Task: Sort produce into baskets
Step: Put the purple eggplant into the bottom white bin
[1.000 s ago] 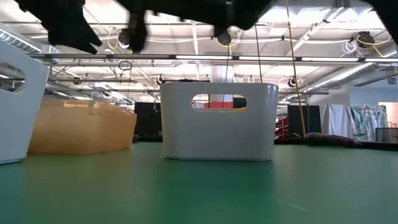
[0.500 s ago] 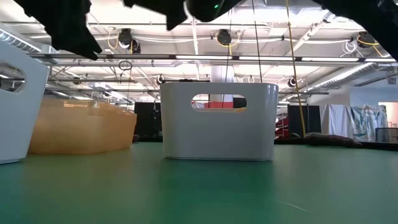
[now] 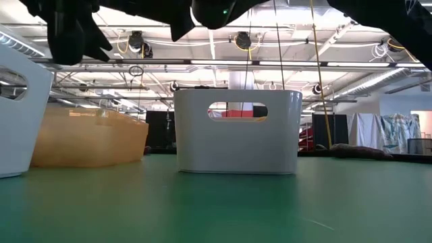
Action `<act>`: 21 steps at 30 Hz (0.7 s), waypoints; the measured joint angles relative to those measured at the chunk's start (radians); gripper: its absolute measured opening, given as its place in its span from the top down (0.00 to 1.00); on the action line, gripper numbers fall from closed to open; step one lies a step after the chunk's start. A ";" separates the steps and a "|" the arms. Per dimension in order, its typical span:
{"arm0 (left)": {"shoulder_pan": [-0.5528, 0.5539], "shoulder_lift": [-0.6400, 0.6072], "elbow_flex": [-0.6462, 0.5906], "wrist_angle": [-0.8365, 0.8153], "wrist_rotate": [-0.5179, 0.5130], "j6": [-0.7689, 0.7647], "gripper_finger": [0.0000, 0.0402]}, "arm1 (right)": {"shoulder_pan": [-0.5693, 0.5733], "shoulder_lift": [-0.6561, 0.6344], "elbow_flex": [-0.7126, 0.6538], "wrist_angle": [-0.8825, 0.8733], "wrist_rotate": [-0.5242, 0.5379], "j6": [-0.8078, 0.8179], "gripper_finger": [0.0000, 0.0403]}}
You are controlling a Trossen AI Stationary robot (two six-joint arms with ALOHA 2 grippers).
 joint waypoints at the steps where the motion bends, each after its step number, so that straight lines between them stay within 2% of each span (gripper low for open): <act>1: 0.000 0.000 0.000 0.003 0.000 0.000 0.40 | 0.000 -0.004 0.000 -0.007 -0.003 0.006 0.82; 7: 0.000 0.000 0.000 0.027 0.000 -0.001 0.40 | -0.004 -0.027 0.000 -0.088 -0.056 0.002 0.82; 15: 0.000 0.000 0.000 0.043 -0.003 -0.025 0.40 | -0.026 -0.079 0.000 -0.231 -0.134 -0.118 0.81; 21: 0.000 0.000 0.000 0.044 -0.018 -0.026 0.40 | -0.033 -0.078 0.000 -0.232 -0.203 -0.186 0.74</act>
